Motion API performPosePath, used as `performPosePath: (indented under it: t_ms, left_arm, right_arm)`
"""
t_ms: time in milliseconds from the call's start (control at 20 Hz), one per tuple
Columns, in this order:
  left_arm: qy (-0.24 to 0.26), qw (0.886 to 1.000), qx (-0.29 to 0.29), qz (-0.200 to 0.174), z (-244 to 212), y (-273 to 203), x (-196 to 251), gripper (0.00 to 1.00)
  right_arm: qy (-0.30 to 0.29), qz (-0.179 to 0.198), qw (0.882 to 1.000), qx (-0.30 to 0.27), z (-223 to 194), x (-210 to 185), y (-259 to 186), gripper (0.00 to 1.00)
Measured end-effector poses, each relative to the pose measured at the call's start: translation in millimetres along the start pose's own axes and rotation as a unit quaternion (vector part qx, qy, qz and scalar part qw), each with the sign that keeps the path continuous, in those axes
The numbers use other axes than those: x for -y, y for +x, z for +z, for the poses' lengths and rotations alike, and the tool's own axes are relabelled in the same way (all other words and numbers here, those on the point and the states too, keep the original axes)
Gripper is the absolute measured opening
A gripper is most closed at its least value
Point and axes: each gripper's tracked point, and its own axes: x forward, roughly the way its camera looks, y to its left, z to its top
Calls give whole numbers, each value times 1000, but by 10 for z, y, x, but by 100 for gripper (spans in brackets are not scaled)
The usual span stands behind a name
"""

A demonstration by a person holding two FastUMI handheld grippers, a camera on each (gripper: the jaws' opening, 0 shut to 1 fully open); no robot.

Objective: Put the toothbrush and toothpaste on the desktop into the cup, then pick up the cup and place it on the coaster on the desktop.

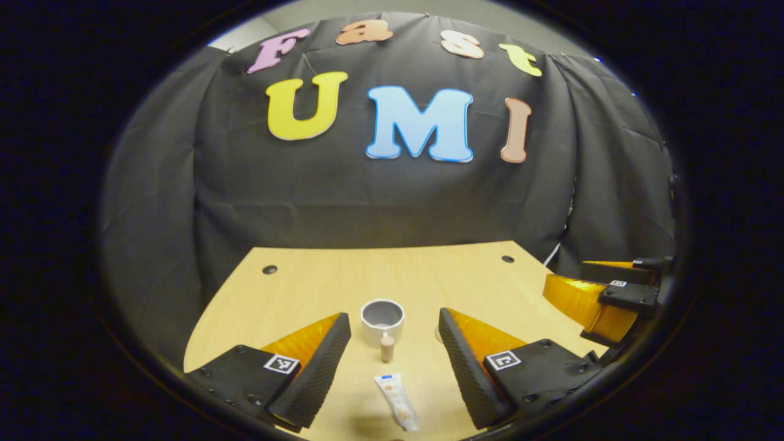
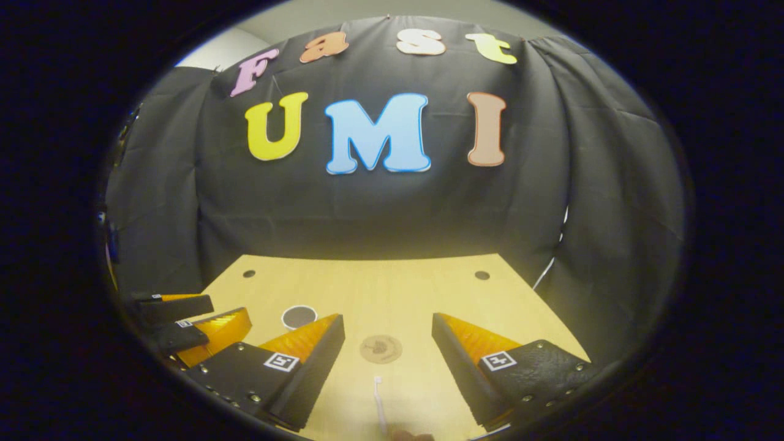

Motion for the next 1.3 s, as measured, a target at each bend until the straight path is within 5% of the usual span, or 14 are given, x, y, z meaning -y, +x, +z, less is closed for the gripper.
performPosePath:
  t_ms: [550,1100,1300]
  left_arm:
    - [-26,988,-154,10,-1183,350,17,95]
    - [-61,959,-274,37,-2042,490,19,96]
    - [-59,951,-300,52,-2216,537,-23,97]
  right_arm:
    - [16,38,984,-173,-1052,-87,424,93]
    - [65,30,947,-312,-1927,-40,635,94]
    - [45,39,926,-373,-2202,-68,603,94]
